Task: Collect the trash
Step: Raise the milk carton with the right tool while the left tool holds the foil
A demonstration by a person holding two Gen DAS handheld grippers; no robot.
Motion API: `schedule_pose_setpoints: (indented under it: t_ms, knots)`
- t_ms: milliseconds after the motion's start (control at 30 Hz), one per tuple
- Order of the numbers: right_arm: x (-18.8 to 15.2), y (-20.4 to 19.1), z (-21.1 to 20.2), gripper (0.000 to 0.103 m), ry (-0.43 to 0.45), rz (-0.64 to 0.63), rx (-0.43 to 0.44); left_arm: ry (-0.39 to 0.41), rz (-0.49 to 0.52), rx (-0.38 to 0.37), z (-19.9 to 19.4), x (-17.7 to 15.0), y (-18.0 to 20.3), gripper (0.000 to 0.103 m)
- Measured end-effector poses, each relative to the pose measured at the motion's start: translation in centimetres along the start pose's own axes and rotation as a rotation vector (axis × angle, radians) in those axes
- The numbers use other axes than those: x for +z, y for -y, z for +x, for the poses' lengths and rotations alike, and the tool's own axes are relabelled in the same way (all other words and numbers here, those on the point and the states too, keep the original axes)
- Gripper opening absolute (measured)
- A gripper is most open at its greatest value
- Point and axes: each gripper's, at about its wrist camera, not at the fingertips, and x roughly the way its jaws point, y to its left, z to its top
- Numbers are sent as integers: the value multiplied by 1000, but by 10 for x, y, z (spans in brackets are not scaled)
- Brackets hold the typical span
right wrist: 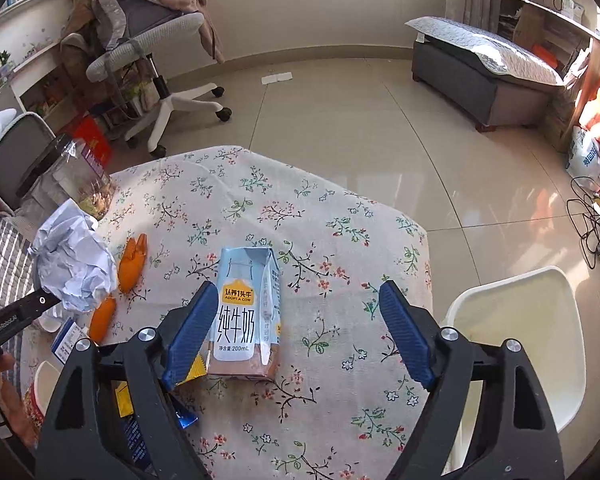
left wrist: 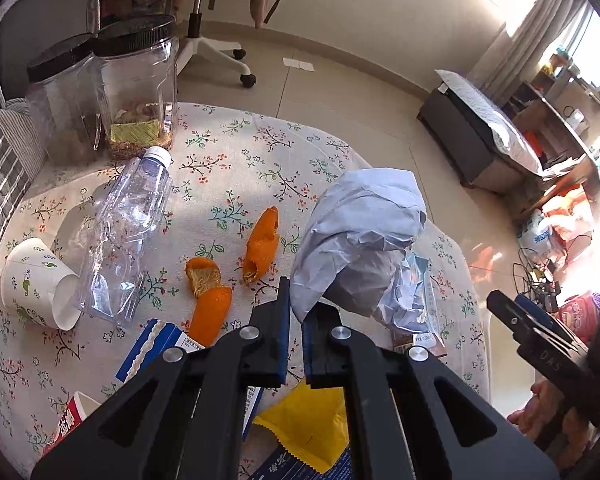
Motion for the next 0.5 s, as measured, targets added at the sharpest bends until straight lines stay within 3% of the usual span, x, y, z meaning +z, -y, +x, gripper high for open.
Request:
schedule_pose_setpoints:
  t_ms: [267, 367, 500]
  knots:
    - [5, -29, 66, 88, -139, -15, -68, 77, -3, -51, -19, 8, -8, 5]
    - [6, -30, 81, 80, -168, -9, -59, 91, -13, -61, -23, 11, -12, 5]
    - [4, -36, 89, 59, -186, -29, -45, 90, -18, -63, -22, 11, -13, 5]
